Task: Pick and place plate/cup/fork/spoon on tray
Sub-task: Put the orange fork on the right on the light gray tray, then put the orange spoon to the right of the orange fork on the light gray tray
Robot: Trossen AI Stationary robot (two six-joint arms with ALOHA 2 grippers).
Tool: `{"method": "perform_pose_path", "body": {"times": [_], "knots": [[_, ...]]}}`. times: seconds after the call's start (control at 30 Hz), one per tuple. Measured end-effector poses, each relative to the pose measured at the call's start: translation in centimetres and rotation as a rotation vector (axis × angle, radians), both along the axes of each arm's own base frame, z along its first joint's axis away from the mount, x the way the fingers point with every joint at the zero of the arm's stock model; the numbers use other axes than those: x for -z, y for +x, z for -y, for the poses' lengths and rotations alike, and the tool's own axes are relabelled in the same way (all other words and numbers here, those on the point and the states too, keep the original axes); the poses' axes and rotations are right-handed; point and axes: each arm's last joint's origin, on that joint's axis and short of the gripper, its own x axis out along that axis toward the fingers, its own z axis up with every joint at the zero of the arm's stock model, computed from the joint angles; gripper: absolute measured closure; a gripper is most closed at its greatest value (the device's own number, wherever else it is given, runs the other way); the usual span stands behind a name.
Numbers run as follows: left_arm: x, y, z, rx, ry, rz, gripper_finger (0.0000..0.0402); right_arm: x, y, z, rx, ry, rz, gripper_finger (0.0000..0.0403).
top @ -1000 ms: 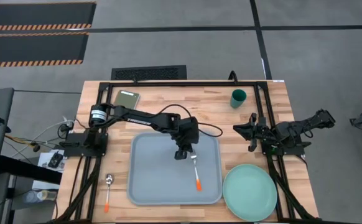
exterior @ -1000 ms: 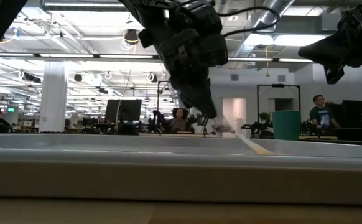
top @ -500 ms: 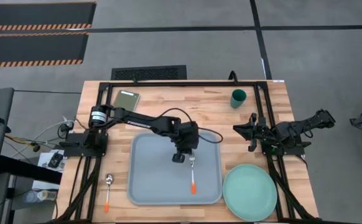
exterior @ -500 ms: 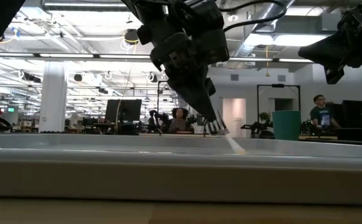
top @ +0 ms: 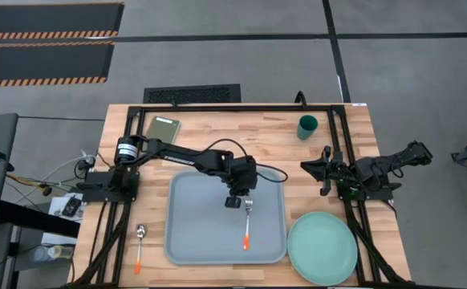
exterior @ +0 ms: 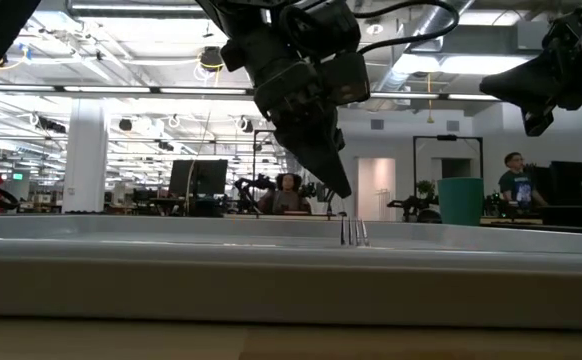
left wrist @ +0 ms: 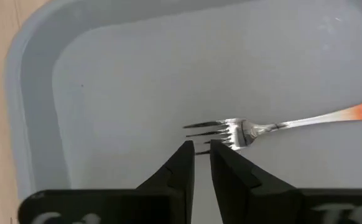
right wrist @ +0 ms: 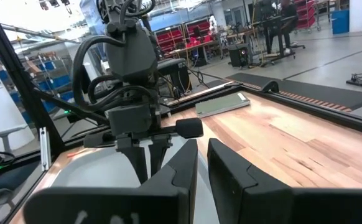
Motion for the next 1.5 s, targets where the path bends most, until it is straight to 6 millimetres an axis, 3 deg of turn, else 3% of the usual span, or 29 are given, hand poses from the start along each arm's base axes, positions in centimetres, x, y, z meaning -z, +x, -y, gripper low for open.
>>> {"method": "perform_pose_path", "body": {"times": [0.23,0.4,0.53,0.63,0.73,0.93,1.1,1.33,1.5], "knots": [[-0.2,0.1,-0.5,-0.080,0.077,0.010,0.0345,0.0,0.0,0.0,0.000,0.000,0.000,0.0337],[-3.1,-1.4,-1.1,-0.102,-0.025,-0.005,0.0284,0.0,0.0,0.0,-0.001,0.008,0.002,0.0337],[-4.7,-4.8,-1.0,-0.099,-0.030,-0.222,0.0228,0.2,0.0,0.0,-0.002,0.042,-0.005,0.0337],[-4.9,-7.9,-0.2,-0.096,-0.019,-0.378,0.0202,0.2,0.0,0.0,-0.003,0.055,-0.014,0.0337],[-3.6,-11.4,1.0,-0.138,-0.055,-0.497,0.0193,0.3,0.0,0.0,-0.003,0.055,-0.016,0.0337],[-0.5,-19.6,3.5,-0.356,-0.146,-0.528,0.0191,0.3,0.0,0.0,-0.003,0.055,-0.019,0.0337],[-0.3,-25.8,5.1,-0.505,-0.231,-0.582,0.0191,0.3,0.0,0.0,-0.003,0.070,-0.016,0.0337],[-3.0,-30.8,6.7,-0.540,-0.351,-0.475,0.0191,0.3,0.0,0.0,-0.003,0.070,-0.016,0.0337],[-2.3,-33.2,7.4,-0.548,-0.240,-0.510,0.0191,0.3,0.0,0.0,-0.004,0.070,-0.017,0.0337]]}}
